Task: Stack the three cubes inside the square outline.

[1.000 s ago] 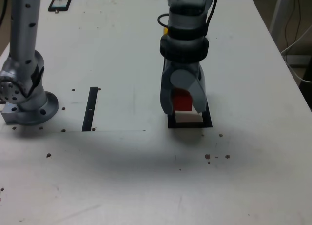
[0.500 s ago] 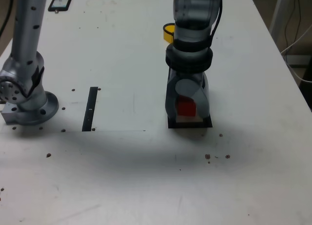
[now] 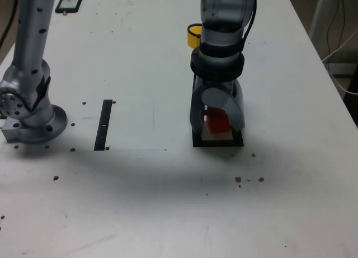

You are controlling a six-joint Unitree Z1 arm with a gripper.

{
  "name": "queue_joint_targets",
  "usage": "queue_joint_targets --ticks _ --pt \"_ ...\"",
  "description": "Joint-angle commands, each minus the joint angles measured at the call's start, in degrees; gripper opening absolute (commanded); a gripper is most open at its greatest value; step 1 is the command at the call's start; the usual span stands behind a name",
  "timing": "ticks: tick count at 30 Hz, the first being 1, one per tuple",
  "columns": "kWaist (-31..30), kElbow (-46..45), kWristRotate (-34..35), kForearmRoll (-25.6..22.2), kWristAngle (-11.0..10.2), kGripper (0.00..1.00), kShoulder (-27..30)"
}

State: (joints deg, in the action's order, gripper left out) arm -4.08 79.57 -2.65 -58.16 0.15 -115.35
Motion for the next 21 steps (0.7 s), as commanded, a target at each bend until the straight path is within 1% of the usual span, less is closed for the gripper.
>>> queue_joint_targets --ticks 1,3,5,7,9,13,15,17,21 --pt "0.04 0.5 -0.07 -0.6 0.05 0.93 0.04" --pt "0.04 0.59 -0.03 -1.02 -0.08 0.97 0.42" --pt "0.04 0.71 0.02 -1.41 -0.54 0.99 0.93" --pt "0.04 1.35 0.09 -2.58 -1.81 0.99 1.46" --pt "0.04 2.53 0.11 -4.4 -3.57 0.99 1.69" --pt "0.76 5.53 -0.12 -9.32 -7.78 0.99 1.91" --pt "1.98 6.67 -0.98 -11.32 -9.23 0.99 2.13" --pt "3.9 7.61 -2.7 -12.72 -9.91 0.99 2.45" --pt "9.02 9.71 -7.22 -15.07 -10.03 0.99 3.18"
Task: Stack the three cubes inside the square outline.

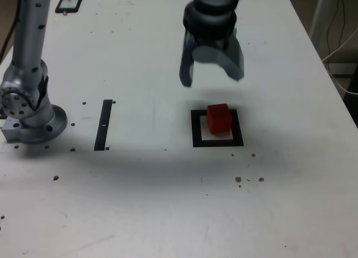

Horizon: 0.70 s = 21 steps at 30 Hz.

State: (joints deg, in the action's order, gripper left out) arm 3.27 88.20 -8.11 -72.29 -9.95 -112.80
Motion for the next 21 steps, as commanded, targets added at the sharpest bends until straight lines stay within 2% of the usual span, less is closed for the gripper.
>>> queue_joint_targets --ticks 1,4,9,16,21 --pt "3.04 1.72 -2.84 -1.57 0.09 0.99 0.76" --pt "6.71 3.97 -5.72 -3.4 -0.25 0.99 0.7" --pt "10.69 8.15 -10.17 -6.14 -2.77 0.99 0.1" --pt "17.71 12.05 -16.3 -9.36 -2.36 0.99 -2.48" --pt "21.92 14.93 -19.4 -9.23 -3.88 0.99 -4.36"
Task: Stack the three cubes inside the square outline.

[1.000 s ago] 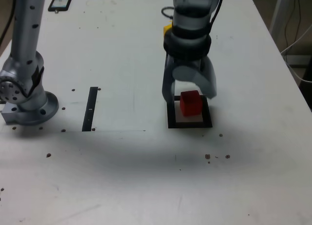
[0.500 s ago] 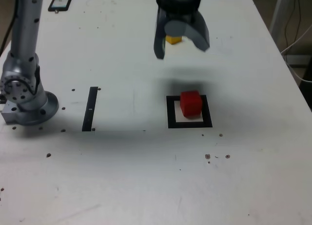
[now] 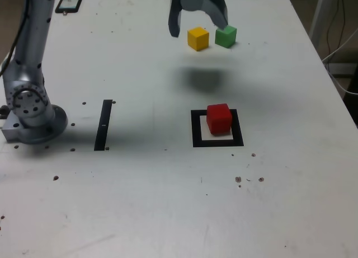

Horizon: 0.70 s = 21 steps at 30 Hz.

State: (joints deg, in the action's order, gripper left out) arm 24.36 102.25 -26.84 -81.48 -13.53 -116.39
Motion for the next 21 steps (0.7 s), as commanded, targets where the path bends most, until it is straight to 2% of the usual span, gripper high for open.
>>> queue_joint_targets --ticks 1,10,21 --pt "1.71 1.53 -1.36 -0.03 -0.49 0.99 -1.26" --pt "10.94 6.68 -6.35 0.05 0.63 0.99 -6.1" --pt "12.0 8.77 -6.47 0.66 1.85 0.98 -12.32"
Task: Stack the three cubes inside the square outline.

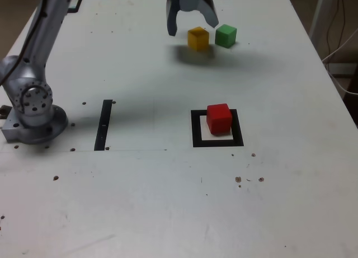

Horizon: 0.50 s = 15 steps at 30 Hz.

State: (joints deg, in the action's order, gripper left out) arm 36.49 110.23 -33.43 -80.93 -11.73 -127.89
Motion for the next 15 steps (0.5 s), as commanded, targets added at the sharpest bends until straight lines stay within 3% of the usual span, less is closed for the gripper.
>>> queue_joint_targets --ticks 1,15 --pt "-0.12 1.1 0.12 0.1 0.05 0.98 -1.15" --pt "-0.01 1.89 0.37 1.47 -0.14 0.97 -4.34"
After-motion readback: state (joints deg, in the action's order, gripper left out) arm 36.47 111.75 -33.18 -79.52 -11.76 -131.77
